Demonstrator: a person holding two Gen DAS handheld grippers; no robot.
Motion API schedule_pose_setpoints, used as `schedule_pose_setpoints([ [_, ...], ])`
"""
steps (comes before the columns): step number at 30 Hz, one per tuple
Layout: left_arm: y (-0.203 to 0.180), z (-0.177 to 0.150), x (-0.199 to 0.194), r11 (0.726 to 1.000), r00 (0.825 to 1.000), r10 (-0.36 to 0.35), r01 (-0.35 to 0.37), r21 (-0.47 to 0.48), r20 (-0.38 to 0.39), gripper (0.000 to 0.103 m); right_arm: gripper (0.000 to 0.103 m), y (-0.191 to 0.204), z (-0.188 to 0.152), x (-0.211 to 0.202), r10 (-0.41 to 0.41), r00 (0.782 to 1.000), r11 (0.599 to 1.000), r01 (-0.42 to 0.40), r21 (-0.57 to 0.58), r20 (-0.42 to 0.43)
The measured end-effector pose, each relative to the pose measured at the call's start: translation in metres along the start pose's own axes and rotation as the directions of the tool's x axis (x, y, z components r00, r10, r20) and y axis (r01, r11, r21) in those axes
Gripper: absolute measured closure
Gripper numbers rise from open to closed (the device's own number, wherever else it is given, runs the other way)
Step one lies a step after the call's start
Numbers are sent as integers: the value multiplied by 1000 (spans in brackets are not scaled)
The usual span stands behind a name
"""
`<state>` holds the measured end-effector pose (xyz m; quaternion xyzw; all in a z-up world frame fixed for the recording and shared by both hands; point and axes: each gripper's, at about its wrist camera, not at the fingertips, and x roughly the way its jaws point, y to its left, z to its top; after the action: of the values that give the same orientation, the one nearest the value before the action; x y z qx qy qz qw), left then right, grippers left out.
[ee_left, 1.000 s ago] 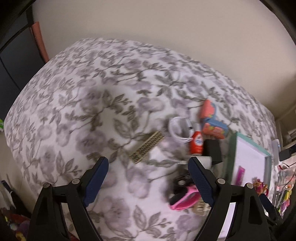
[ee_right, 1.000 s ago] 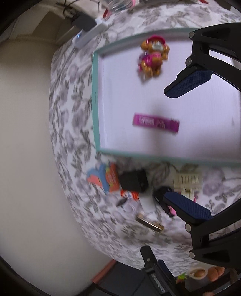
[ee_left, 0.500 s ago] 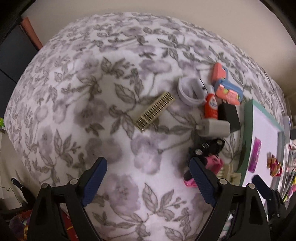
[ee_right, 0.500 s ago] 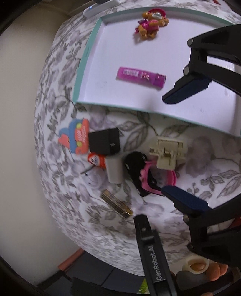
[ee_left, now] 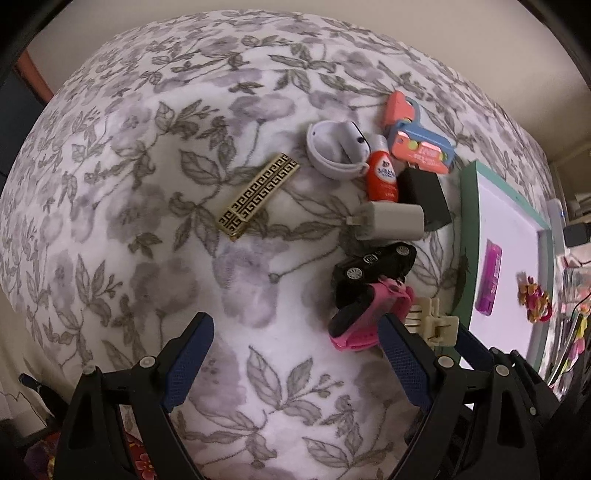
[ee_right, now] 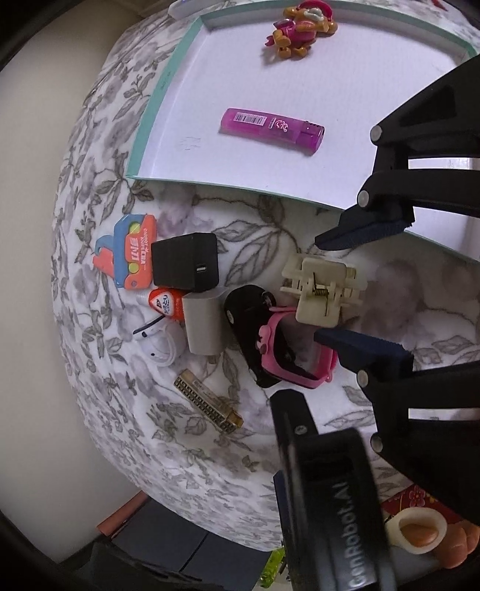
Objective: Organize rigid objects
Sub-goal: 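Grasp the cream hair clip with the right tool while the left tool grasps the pink watch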
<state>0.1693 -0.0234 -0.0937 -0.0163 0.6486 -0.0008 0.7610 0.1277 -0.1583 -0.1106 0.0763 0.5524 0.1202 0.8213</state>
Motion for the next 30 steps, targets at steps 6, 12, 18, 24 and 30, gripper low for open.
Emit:
schedule_pose_setpoints([
  [6, -16, -1, 8, 997, 999, 47, -48, 60, 3, 12, 65, -4, 0, 2, -4, 1000, 1000, 4, 16, -7],
  [12, -29, 2, 20, 992, 997, 78, -79, 96, 13, 12, 66, -5, -1, 4, -4, 1000, 1000, 4, 22, -12],
  [18, -42, 7, 32, 988, 996, 88, -91, 127, 23, 20, 67, -4, -2, 8, -3, 1000, 1000, 4, 20, -19],
  [24, -42, 8, 35, 985, 995, 97, -100, 144, 26, 32, 69, -2, -2, 12, -12, 1000, 1000, 12, 20, -24],
  [30, -44, 7, 42, 983, 996, 92, -93, 161, 10, 52, 73, -3, -3, 17, -13, 999, 1000, 14, 24, -35],
])
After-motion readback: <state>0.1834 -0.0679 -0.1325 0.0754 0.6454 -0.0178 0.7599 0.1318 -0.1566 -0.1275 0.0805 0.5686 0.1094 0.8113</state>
